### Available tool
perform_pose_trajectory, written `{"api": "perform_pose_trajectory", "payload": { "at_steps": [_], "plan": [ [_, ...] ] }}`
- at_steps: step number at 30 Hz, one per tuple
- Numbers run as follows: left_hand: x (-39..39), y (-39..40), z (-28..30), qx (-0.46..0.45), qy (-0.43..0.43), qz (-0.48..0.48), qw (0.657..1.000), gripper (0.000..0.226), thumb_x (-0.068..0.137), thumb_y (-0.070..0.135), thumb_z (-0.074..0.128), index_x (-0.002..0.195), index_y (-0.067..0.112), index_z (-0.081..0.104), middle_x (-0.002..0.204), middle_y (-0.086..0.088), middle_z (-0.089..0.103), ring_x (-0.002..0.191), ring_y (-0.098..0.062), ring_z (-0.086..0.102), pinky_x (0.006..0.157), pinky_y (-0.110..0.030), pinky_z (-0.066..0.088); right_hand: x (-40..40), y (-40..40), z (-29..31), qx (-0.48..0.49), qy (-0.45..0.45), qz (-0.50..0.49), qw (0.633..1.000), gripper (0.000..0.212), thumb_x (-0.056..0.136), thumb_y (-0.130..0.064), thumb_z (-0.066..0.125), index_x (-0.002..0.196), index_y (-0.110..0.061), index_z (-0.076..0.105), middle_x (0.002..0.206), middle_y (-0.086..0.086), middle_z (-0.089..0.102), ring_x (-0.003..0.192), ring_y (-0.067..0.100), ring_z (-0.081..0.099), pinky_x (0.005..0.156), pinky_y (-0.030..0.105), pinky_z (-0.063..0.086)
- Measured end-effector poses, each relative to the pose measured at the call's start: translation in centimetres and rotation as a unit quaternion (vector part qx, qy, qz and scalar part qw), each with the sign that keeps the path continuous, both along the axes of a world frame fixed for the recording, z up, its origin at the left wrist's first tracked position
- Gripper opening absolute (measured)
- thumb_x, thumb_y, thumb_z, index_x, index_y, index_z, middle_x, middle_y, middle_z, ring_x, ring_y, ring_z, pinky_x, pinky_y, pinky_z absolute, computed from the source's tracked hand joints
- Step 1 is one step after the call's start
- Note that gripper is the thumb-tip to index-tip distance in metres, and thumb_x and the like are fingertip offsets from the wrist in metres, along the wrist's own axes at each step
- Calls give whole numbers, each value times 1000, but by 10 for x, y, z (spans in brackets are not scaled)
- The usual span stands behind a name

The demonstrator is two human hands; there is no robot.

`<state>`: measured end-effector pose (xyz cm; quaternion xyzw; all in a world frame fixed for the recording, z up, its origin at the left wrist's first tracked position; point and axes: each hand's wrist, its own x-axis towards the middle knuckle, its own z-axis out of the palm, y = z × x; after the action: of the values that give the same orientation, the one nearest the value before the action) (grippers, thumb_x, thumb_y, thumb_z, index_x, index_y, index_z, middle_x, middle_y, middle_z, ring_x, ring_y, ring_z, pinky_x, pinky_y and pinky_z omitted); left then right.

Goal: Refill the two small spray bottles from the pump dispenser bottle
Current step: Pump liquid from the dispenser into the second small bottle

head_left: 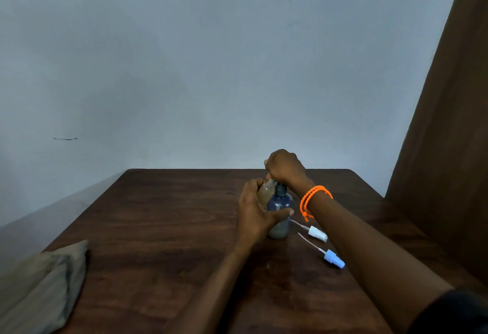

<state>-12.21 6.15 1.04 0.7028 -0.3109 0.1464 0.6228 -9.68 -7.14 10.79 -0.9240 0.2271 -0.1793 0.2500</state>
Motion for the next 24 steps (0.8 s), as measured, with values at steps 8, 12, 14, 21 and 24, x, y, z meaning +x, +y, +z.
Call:
{"api": "perform_pose_trajectory", "payload": {
  "at_steps": [8, 12, 14, 21, 24],
  "plan": [
    [-1, -1, 1, 2, -3, -2, 1000, 70, 51, 33, 100, 108, 31, 59, 107, 8, 62, 96, -8, 64, 79, -34, 58, 0, -1, 9, 18, 7, 3, 1000, 20, 85, -22, 49, 74, -12, 63, 77, 4, 75, 80, 27, 68, 74, 39, 57],
    [0, -2, 0, -4, -1, -3, 1000, 67, 51, 33, 99, 104, 31, 58, 104, 5, 63, 93, -12, 64, 76, -39, 57, -2, -1, 2, 27, -5, -1, 1000, 22, 86, -24, 50, 78, -11, 66, 79, 5, 75, 81, 27, 69, 74, 41, 59],
    [-1, -2, 1, -4, -3, -2, 1000, 67, 52, 31, 100, 104, 31, 58, 104, 5, 63, 93, -11, 64, 76, -39, 58, -2, 0, 1, 17, -4, -3, 1000, 22, 86, -25, 50, 77, -11, 65, 80, 6, 74, 80, 27, 67, 67, 35, 55],
    [0, -3, 1, -2, -7, -2, 1000, 68, 52, 32, 100, 106, 32, 58, 106, 6, 63, 96, -11, 65, 78, -40, 59, 1, -2, 9, 23, 14, 2, 1000, 21, 86, -23, 51, 80, -10, 66, 78, 4, 75, 81, 26, 69, 71, 36, 56],
    [1, -3, -1, -3, -2, -1, 1000, 67, 51, 32, 99, 104, 30, 58, 104, 5, 63, 93, -12, 64, 77, -40, 58, 0, -1, 1, 17, 7, 0, 1000, 22, 86, -24, 51, 80, -10, 67, 80, 5, 74, 81, 26, 67, 67, 34, 54]
  ]
}}
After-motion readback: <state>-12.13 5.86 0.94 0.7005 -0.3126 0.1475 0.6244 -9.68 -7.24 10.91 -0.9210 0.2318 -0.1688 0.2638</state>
